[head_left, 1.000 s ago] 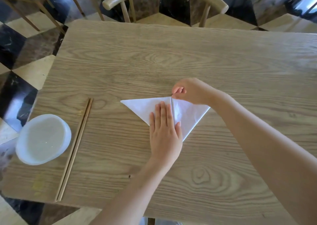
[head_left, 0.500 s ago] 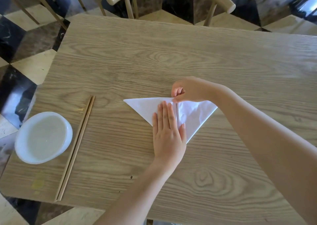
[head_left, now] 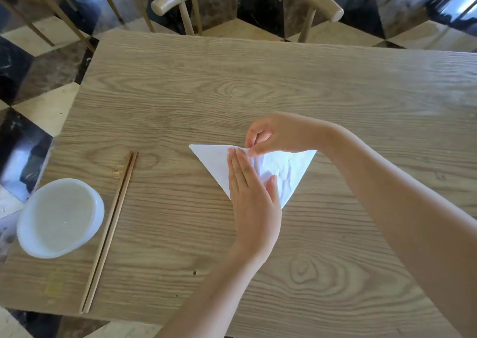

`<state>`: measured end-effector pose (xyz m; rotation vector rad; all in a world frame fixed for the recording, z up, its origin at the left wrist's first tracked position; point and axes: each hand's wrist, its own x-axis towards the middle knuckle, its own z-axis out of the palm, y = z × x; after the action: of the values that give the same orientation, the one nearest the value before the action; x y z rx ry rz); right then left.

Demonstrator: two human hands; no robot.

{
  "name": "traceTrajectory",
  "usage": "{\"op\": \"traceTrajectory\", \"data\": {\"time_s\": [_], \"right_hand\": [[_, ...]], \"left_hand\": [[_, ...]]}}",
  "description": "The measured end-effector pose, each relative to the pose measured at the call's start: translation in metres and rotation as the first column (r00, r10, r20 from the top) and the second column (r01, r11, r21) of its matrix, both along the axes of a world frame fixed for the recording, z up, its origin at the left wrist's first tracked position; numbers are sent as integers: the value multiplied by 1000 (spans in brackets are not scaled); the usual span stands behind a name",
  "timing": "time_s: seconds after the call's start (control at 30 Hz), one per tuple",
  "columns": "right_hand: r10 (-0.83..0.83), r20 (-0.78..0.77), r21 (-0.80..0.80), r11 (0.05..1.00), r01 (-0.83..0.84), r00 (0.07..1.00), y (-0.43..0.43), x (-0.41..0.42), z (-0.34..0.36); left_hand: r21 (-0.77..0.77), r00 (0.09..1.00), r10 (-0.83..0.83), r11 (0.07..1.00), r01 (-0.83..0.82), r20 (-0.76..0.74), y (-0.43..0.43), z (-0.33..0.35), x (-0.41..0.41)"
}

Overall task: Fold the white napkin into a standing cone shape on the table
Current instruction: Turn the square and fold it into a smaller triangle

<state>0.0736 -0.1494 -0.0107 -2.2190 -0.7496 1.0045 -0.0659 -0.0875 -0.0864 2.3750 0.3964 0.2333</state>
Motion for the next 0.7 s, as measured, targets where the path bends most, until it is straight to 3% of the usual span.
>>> {"op": "traceTrajectory", "data": {"time_s": [0.23,0.4,0.5,0.7], "right_hand": [[-30,-17,104,994,31,999,4,-11,22],[-44,-9,170,984,45,999,6,-15,38],[-18,27,159,987,14,999,6,-12,44],[49,71,-51,998,-45,996,-24,4,48]], "left_hand": [[-333,997,31,943,-4,76,11,28,-4],[-621,997,33,784,19,72,31,45,0],[-753,1000,4,659,7,13,42,50,5],[-967,978,-188,253,-35,-85,63,46,18]]}}
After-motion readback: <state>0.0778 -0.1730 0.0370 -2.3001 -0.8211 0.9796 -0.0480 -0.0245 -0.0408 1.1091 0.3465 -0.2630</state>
